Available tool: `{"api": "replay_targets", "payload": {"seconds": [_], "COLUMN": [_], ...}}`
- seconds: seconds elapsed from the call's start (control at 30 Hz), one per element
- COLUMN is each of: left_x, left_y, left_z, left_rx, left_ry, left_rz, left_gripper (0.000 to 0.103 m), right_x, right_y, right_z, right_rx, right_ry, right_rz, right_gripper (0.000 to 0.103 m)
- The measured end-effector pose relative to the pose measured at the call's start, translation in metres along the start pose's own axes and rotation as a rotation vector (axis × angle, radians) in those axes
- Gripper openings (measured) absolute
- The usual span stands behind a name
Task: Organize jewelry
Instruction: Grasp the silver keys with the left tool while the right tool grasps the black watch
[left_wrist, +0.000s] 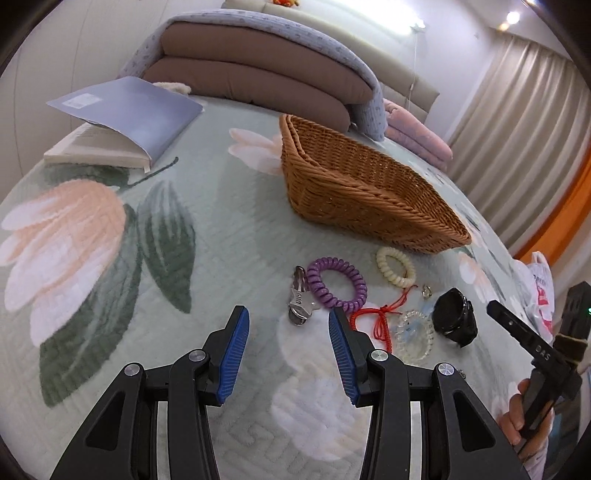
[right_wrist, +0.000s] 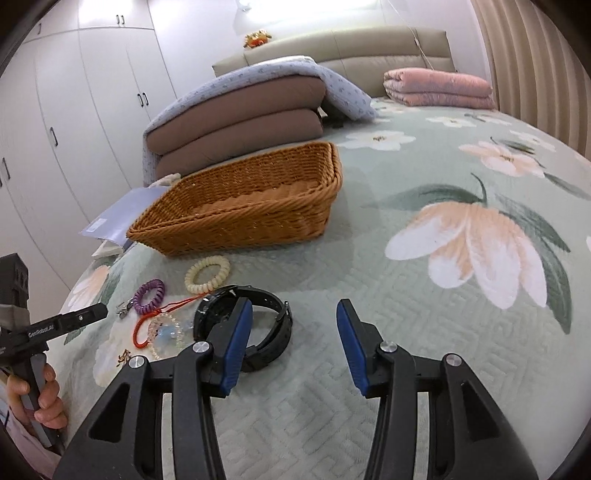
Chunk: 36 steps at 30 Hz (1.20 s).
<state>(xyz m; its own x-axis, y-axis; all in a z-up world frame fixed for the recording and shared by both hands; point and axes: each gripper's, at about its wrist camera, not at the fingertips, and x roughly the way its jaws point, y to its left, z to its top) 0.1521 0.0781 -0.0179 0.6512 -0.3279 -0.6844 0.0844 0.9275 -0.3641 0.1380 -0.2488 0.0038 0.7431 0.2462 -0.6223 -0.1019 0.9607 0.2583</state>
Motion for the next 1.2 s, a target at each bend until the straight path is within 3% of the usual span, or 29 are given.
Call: {"api": "replay_targets", "payload": {"seconds": [0.13, 0.33, 0.57, 0.67, 0.8, 0.97, 1.2], "left_x": [0.011, 0.014, 0.028, 0.032, 0.036, 0.037, 0.033], "left_y": [-0.003, -0.007, -0.021, -0.026, -0.029, -0.033, -0.035], "left_z": [-0.002, -0.002, 0.004, 0.005, 0.006, 0.005, 0.002], "left_rx": [0.030, 0.056, 0.106, 0.126, 0.144, 0.163, 0.174], "left_ry": [0.030, 0.021, 0.027, 0.026, 0.017, 0.004, -0.012], "left_rz": [0.048, 0.063, 0.103, 0.126, 0.151, 0.173, 0.173], "left_gripper": [0.046, 0.046, 0.040, 0.037, 0.024, 0.024, 0.024], "right_x": [0.012, 0.027, 0.040, 0.042, 0.045, 0.042, 0.034], "right_y": [0.001, 0.011, 0.018, 0.020, 0.028, 0.034, 0.032], "right_z": [0.004, 0.000, 0.000, 0.000, -0.001, -0.003, -0.005], "right_rx": [0.000, -0.044, -0.061, -0.068, -0.094, -0.127, -0.129], "right_ry": [0.042, 0.105, 0.155, 0.158, 0.149, 0.124, 0.092], "right_rz": [0.012, -0.023, -0.027, -0.030, -0.052, -0.098, -0.082], "right_gripper": [0.051, 0.051, 0.042, 0.037, 0.025, 0.014, 0.012]}}
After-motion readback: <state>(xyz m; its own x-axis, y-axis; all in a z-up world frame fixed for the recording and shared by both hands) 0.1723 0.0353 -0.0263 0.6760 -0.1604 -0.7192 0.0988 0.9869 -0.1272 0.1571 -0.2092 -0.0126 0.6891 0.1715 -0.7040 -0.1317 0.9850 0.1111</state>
